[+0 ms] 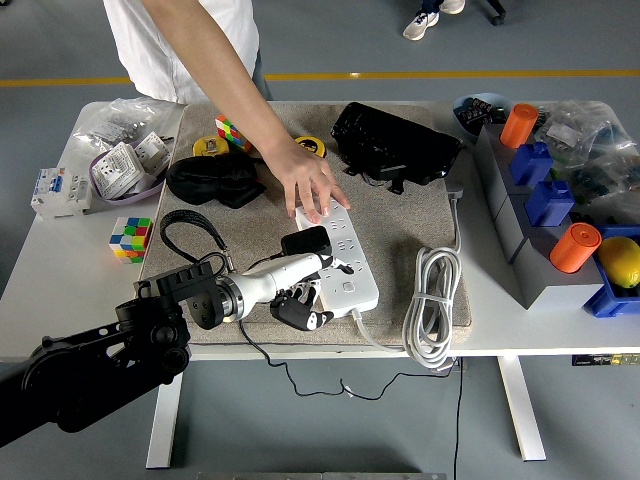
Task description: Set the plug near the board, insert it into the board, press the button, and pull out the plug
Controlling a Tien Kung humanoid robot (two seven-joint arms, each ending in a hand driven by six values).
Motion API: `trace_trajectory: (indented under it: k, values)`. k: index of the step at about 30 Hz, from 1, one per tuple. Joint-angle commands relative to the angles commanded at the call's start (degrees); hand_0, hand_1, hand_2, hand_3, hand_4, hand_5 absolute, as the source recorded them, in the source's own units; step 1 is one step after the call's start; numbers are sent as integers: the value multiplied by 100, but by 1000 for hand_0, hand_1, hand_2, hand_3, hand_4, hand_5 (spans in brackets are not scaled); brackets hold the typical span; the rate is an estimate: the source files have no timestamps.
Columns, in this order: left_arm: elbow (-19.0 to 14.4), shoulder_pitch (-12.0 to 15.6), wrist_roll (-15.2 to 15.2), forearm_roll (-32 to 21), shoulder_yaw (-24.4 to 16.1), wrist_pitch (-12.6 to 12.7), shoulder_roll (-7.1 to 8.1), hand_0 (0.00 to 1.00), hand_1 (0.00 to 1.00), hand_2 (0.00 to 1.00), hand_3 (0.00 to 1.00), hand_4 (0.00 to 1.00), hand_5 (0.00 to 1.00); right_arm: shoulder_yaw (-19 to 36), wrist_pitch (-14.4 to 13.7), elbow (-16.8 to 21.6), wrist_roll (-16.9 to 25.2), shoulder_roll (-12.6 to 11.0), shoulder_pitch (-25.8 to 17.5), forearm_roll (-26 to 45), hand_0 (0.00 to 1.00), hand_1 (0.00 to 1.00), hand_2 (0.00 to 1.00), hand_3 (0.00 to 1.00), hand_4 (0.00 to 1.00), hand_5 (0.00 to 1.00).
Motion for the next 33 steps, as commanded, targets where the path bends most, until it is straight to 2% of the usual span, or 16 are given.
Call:
trace_trajectory:
  k: [18,33]
  values:
    - [549,-153,56,39,253,-29,-222,45,100,180,849,610,2,40,1,16,3,-12,-13,-36,673,687,682,590,998,571]
    - [627,-172,103,24,313,-95,-229,45,99,179,840,619,2,70,0,26,8,-11,-13,-52,673,686,681,590,998,570]
